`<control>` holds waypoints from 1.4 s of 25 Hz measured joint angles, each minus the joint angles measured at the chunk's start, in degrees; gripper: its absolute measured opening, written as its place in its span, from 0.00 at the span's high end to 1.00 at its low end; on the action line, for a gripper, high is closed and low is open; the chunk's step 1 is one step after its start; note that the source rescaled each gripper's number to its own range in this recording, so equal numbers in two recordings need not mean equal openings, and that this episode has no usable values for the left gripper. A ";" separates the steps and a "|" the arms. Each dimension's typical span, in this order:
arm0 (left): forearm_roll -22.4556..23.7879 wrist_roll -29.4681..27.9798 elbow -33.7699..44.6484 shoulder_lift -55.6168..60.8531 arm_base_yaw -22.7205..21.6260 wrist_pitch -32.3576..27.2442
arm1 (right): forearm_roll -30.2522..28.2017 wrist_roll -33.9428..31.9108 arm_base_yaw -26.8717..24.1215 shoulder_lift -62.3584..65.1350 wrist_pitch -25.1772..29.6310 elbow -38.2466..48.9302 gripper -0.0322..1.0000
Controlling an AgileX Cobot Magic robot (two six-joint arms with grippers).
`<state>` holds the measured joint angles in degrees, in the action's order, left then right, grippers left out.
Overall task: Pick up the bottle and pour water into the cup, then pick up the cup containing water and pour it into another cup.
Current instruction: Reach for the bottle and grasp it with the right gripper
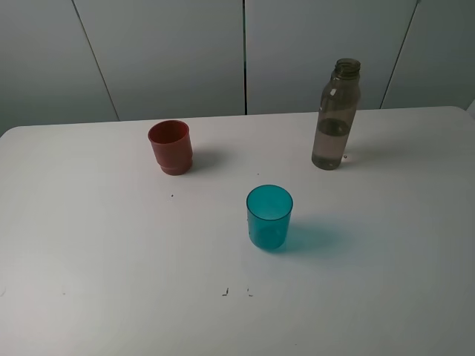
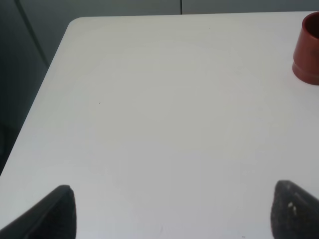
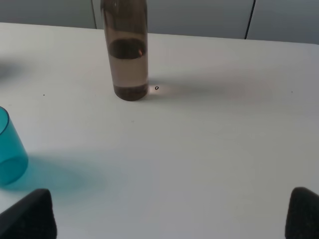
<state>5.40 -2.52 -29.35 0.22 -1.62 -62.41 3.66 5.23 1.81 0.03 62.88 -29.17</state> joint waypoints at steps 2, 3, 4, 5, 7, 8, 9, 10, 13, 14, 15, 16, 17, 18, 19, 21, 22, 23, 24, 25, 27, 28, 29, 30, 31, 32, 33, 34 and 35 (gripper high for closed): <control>0.00 0.00 0.00 0.00 0.00 0.00 | 0.00 0.00 0.00 0.00 0.00 0.00 0.00; 0.00 0.00 0.00 0.00 0.00 0.00 | 0.00 0.00 0.00 0.00 0.00 0.00 0.00; 0.00 0.00 0.00 0.00 0.00 0.00 | 0.00 0.00 0.00 0.00 0.00 0.00 0.00; 0.00 0.00 0.00 0.00 0.00 0.00 | 0.00 0.00 0.00 0.00 0.00 0.00 0.00; 0.00 0.00 0.00 0.00 0.00 0.00 | 0.00 0.00 0.00 0.00 0.00 0.00 0.00; 0.00 0.00 0.00 0.00 0.00 0.00 | 0.00 0.00 0.00 0.00 0.00 0.00 0.00; 0.00 0.00 0.00 0.00 0.00 0.00 | 0.00 0.00 0.00 0.00 0.00 0.00 0.00; 0.00 0.00 0.00 0.00 0.00 0.00 | 0.00 0.00 0.00 0.00 0.00 0.00 0.00; 0.00 0.00 0.00 0.00 0.00 0.00 | 0.00 0.00 0.00 0.00 0.00 0.00 0.00; 0.00 0.00 0.00 0.00 0.00 0.00 | 0.00 0.00 0.00 0.00 0.00 0.00 0.00; 0.00 0.00 0.00 0.00 0.00 0.00 | 0.00 0.00 0.00 0.00 0.00 0.00 0.00; 0.00 0.00 0.00 0.00 0.00 0.00 | 0.00 0.00 0.00 0.00 0.00 0.00 0.00; 0.00 0.00 0.00 0.00 0.00 0.00 | 0.00 0.00 0.00 0.00 0.00 0.00 0.00; 0.00 0.00 0.00 0.00 0.00 0.00 | 0.00 0.00 0.00 0.00 0.00 0.00 0.00; 0.00 -0.10 0.00 0.00 0.00 0.00 | 0.00 0.00 0.00 0.00 0.00 0.00 0.00; 0.00 -0.22 0.00 0.00 0.00 0.00 | 0.00 0.00 0.00 0.00 0.00 0.00 0.00; 0.00 -0.22 0.00 0.00 0.00 0.00 | 0.00 0.00 0.00 0.00 0.00 0.00 0.00; 0.00 -0.22 0.00 0.00 0.00 0.00 | 0.00 0.00 0.00 0.00 0.00 0.00 0.00; 0.00 -0.22 0.00 0.00 0.00 0.00 | 0.00 0.00 0.00 0.00 0.00 0.00 0.00; 0.00 -0.22 0.00 0.00 0.00 0.00 | 0.00 0.00 0.00 0.00 0.00 0.00 0.00; 0.00 -0.22 0.00 0.00 0.00 0.00 | 0.00 0.00 0.00 0.00 0.00 0.00 0.00; 0.00 -0.22 0.00 0.00 0.00 0.00 | 0.00 0.00 0.00 0.00 0.00 0.00 0.00; 0.00 -0.22 0.00 0.00 0.00 0.00 | 0.00 0.00 0.00 0.00 0.00 0.00 0.00; 0.00 -0.22 0.00 0.00 0.00 0.00 | 0.00 0.00 0.00 0.00 0.00 0.00 0.00; 0.00 -0.22 0.00 0.00 0.00 0.00 | 0.00 0.00 0.00 0.00 0.00 0.00 0.00; 0.00 -0.22 0.00 0.00 0.00 0.00 | 0.00 0.00 0.00 0.00 0.00 0.00 0.00; 0.00 -0.22 0.00 0.00 0.00 0.00 | 0.00 0.00 0.00 0.00 0.00 0.00 0.00; 0.00 -0.22 0.00 0.00 0.00 0.00 | 0.00 0.00 0.00 0.00 0.00 0.00 0.00; 0.00 -0.22 0.00 0.00 0.00 0.00 | 0.00 0.00 0.00 0.00 0.00 0.00 0.00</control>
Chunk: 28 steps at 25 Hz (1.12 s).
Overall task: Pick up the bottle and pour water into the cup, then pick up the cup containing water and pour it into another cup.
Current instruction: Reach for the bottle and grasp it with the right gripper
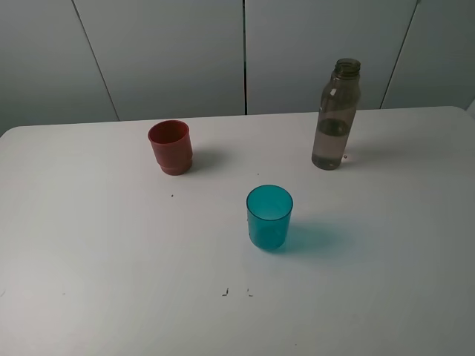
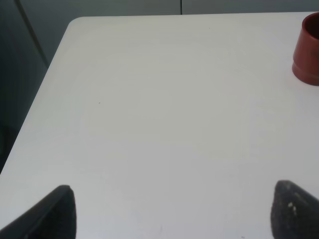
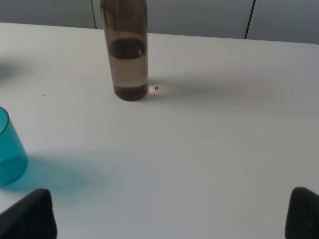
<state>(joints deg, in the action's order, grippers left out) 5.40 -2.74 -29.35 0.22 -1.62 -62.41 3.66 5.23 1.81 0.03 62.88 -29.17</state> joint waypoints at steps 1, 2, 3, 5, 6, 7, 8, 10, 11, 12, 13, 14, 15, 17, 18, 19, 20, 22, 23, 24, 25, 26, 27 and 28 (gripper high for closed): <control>0.00 0.00 0.00 0.00 0.00 0.00 | 0.00 0.00 0.00 0.00 0.00 0.00 0.00; 0.00 0.00 0.00 0.00 0.00 0.00 | 0.00 0.00 0.00 0.00 0.00 0.00 0.00; 0.00 0.00 0.00 0.00 0.00 0.00 | 0.00 0.00 0.00 0.00 0.00 0.00 0.00; 0.00 0.00 0.00 0.00 0.00 0.00 | 0.00 0.00 0.00 0.00 0.00 0.00 0.00; 0.00 0.00 0.00 0.00 0.00 0.00 | 0.00 0.00 0.00 0.00 0.00 0.00 0.00; 0.00 0.00 0.00 0.00 0.00 0.00 | 0.00 0.00 0.00 0.00 0.00 0.00 0.00; 0.00 0.00 0.00 0.00 0.00 0.00 | 0.00 0.00 0.00 0.00 0.00 0.00 0.00; 0.00 0.00 0.00 0.00 0.00 0.00 | 0.00 0.00 0.00 0.00 0.00 0.00 0.00; 0.00 0.00 0.00 0.00 0.00 0.00 | 0.00 0.00 0.00 0.00 0.00 0.00 0.00; 0.00 0.08 0.00 0.00 0.00 0.00 | 0.00 0.00 0.00 0.00 0.00 0.00 0.00; 0.00 0.08 0.00 0.00 0.00 0.00 | 0.00 0.00 0.00 0.00 0.00 0.00 0.00; 0.00 0.08 0.00 0.00 0.00 0.00 | 0.00 0.00 0.00 0.00 0.00 0.00 0.00; 0.00 0.08 0.00 0.00 0.00 0.00 | 0.00 0.00 0.00 0.00 0.00 0.00 0.00; 0.00 0.08 0.00 0.00 0.00 0.00 | 0.00 0.00 0.00 0.00 0.00 0.00 0.00; 0.00 0.08 0.00 0.00 0.00 0.00 | 0.00 0.00 0.00 0.00 0.00 0.00 0.00; 0.00 0.08 0.00 0.00 0.00 0.00 | 0.00 0.00 0.00 0.00 0.00 0.00 0.00; 0.00 0.08 0.00 0.00 0.00 0.00 | 0.00 0.00 0.00 0.00 0.00 0.00 0.00; 0.00 0.08 0.00 0.00 0.00 0.00 | 0.00 0.00 0.00 0.00 0.00 0.00 0.00; 0.00 0.08 0.00 0.00 0.00 0.00 | 0.00 0.00 0.00 0.00 0.00 0.00 0.00; 0.00 0.08 0.00 0.00 0.00 0.00 | 0.00 0.00 0.00 0.00 0.00 0.00 0.00; 0.00 0.08 0.00 0.00 0.00 0.00 | 0.00 0.00 0.00 0.00 0.00 0.00 0.00; 0.00 0.08 0.00 0.00 0.00 0.00 | 0.00 0.00 0.00 0.00 0.00 0.00 0.00; 0.00 0.08 0.00 0.00 0.00 0.00 | 0.00 0.00 0.00 0.00 0.00 0.00 0.00; 0.00 0.08 0.00 0.00 0.00 0.00 | 0.00 0.00 0.00 0.00 0.00 0.00 0.00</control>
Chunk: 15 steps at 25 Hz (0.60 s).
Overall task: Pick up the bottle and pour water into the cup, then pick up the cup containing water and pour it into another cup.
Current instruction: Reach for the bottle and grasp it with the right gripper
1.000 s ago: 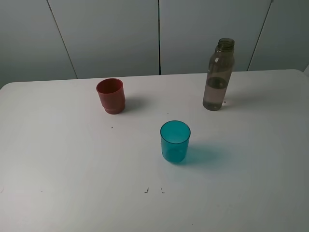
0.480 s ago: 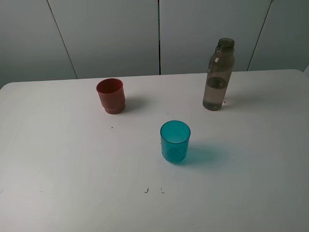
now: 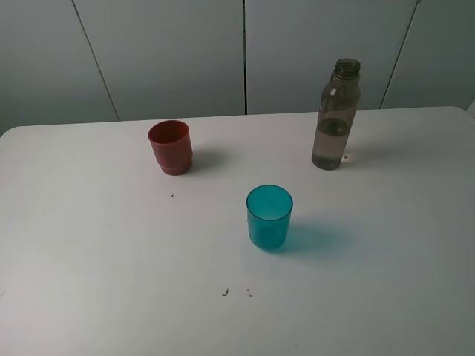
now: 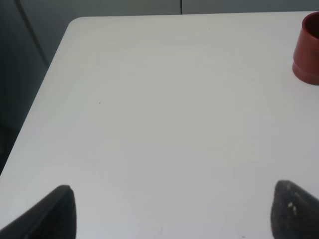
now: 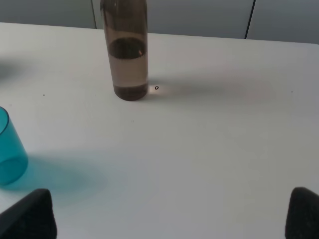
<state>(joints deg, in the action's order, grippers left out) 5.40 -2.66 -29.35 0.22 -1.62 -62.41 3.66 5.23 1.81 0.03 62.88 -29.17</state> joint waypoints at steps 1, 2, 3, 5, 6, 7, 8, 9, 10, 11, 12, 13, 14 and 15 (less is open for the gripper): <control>0.00 0.00 0.00 0.00 0.00 0.00 | 0.00 0.00 0.00 0.00 0.00 0.00 0.00; 0.00 0.00 0.00 0.00 0.00 0.00 | 0.00 0.00 0.00 0.00 0.00 0.00 0.00; 0.00 0.00 0.00 0.00 0.00 0.00 | 0.00 0.00 0.00 0.00 0.00 0.00 0.00; 0.00 0.00 0.00 0.00 0.00 0.00 | 0.00 0.00 0.00 0.00 0.00 0.00 0.00; 0.00 0.00 0.00 0.00 0.00 0.00 | 0.00 0.00 0.00 0.00 0.00 0.00 0.00; 0.00 0.00 0.00 0.00 0.00 0.00 | 0.00 0.00 0.00 0.00 -0.15 0.00 0.00; 0.00 0.00 0.00 0.00 0.00 0.00 | 0.00 0.00 0.00 0.00 -0.31 -0.33 0.00; 0.00 0.00 0.00 0.00 0.00 0.00 | 0.00 0.00 0.00 -0.32 -0.57 -0.95 0.00; 0.00 0.00 0.00 0.00 0.00 0.00 | 0.00 0.00 0.00 -1.31 -1.06 -1.72 0.00; 0.00 0.00 0.00 0.00 0.00 0.00 | 0.00 0.00 0.00 -2.59 -1.60 -2.71 0.00; 0.00 0.00 0.00 0.00 0.00 0.00 | 0.00 0.00 0.00 -4.45 -2.19 -3.69 0.00; 0.00 0.00 0.00 0.00 0.00 0.00 | 0.00 0.00 0.00 -6.47 -2.92 -4.57 0.00; 0.00 0.00 0.00 0.00 0.00 0.00 | 0.00 0.00 0.00 -8.24 -3.93 -5.22 0.00; 0.00 0.00 0.00 0.00 0.00 0.00 | 0.10 0.00 0.00 -10.41 -5.26 -5.83 0.00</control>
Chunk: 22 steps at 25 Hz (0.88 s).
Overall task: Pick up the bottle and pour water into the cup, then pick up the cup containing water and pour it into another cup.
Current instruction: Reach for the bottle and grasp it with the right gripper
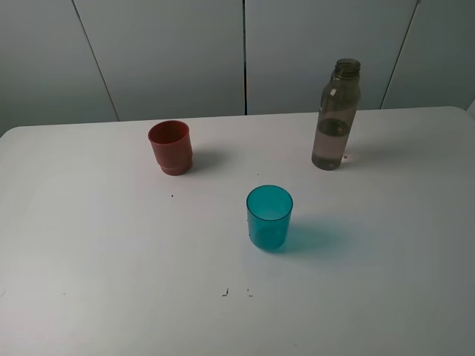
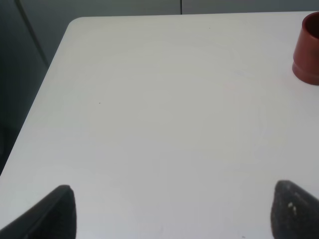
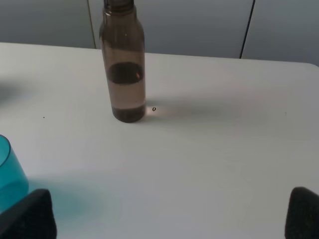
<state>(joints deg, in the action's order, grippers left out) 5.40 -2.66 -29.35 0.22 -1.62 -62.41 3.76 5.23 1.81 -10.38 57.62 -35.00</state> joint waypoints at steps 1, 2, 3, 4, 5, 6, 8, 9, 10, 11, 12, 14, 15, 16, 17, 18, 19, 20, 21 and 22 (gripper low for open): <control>0.00 0.00 0.00 0.00 0.00 0.00 | 0.17 0.00 0.00 -2.12 -1.41 -0.31 0.00; 0.00 0.00 0.00 0.00 0.00 0.00 | 0.66 0.00 0.00 -4.30 -3.31 -0.57 0.00; 0.00 0.00 0.00 0.00 0.00 0.00 | 1.67 0.00 0.00 -6.07 -5.47 -0.71 0.00; 0.00 0.00 0.00 0.00 0.00 0.00 | 2.66 0.16 0.00 -8.22 -7.31 -0.82 0.00; 0.00 0.00 0.00 0.00 0.00 0.00 | 3.96 0.66 0.00 -10.41 -9.62 -0.81 0.00; 0.00 0.00 0.00 0.00 0.00 0.00 | 5.49 1.81 0.00 -12.31 -12.04 -0.81 0.00; 0.00 0.00 0.00 0.00 0.00 0.00 | 8.98 5.03 0.00 -16.93 -16.68 -0.68 0.00; 0.00 0.00 0.00 0.00 0.00 0.00 | 10.81 7.09 0.00 -19.29 -19.09 -0.59 0.00; 0.00 0.00 0.00 0.00 0.00 0.00 | 12.09 8.95 0.00 -21.27 -21.31 -0.45 0.00; 0.00 0.00 0.00 0.00 0.00 0.00 | 12.72 10.03 0.00 -23.77 -22.90 -0.45 0.00; 0.00 0.00 0.00 0.00 0.00 0.00 | 13.22 10.99 0.00 -26.26 -24.63 -0.45 0.00; 0.00 0.00 0.00 0.00 0.00 0.00 | 13.36 11.91 0.00 -31.05 -26.96 -0.45 0.00; 0.00 0.00 0.00 0.00 0.00 0.00 | 13.47 12.31 0.00 -33.70 -27.68 -0.45 0.00; 0.00 0.00 0.00 0.00 0.00 0.00 | 13.47 12.88 0.00 -36.36 -28.38 -0.45 0.00; 0.00 0.00 0.00 0.00 0.00 0.00 | 13.47 13.75 0.00 -38.56 -28.80 -0.45 0.00; 0.00 0.00 0.00 0.00 0.00 0.00 | 13.47 14.35 0.45 -41.18 -29.50 -0.34 0.00; 0.00 0.00 0.00 0.00 0.00 0.00 | 13.47 14.97 1.24 -43.66 -30.82 -0.10 0.00; 0.00 0.00 0.00 0.00 0.00 0.00 | 13.47 15.51 2.26 -46.10 -32.12 0.15 0.00; 0.00 0.00 0.00 0.00 0.00 0.00 | 13.47 15.80 3.19 -48.06 -34.00 0.61 0.00; 0.00 0.00 0.00 0.00 0.00 0.00 | 13.47 15.91 4.31 -50.44 -35.71 0.87 0.00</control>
<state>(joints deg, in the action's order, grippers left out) 5.40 -2.66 -29.35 0.22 -1.62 -62.41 17.23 21.14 6.11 -60.82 21.90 -34.14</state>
